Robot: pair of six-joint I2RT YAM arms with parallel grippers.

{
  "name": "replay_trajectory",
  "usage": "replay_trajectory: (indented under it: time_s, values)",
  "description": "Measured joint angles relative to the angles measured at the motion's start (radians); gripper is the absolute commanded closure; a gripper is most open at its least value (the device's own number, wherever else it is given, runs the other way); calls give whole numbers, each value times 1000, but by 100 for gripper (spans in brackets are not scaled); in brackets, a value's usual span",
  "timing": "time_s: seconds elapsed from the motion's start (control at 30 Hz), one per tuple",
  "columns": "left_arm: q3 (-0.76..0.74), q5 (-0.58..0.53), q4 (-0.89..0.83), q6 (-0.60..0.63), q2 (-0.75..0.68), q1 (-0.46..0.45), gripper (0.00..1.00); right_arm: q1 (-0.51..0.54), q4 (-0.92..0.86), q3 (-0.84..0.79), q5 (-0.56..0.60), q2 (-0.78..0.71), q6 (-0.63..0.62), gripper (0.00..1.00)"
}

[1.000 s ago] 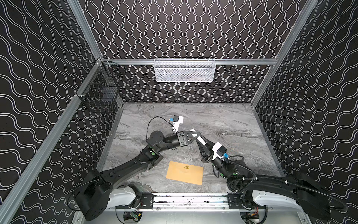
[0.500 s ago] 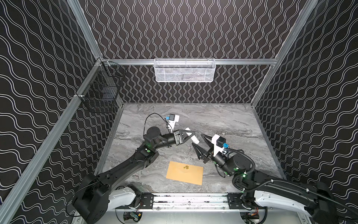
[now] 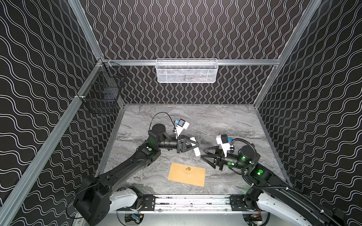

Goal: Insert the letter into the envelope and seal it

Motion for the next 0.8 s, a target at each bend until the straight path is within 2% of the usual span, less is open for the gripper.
replay_trajectory:
  time_s: [0.13, 0.33, 0.5, 0.7, 0.8]
  values:
    - [-15, 10, 77, -34, 6, -8, 100, -8, 86, -1, -100, 75, 55, 43]
    - [-29, 10, 131, -58, 3, -13, 100, -8, 212, 3, -182, 159, 113, 58]
    - [-30, 7, 142, -57, -8, -14, 100, -8, 241, 18, -215, 180, 132, 73]
    - [-24, 2, 119, -38, -18, -14, 100, -4, 221, 32, -216, 178, 143, 81]
    - [-18, -5, 103, -24, -26, -14, 100, 4, 183, 50, -198, 170, 125, 82]
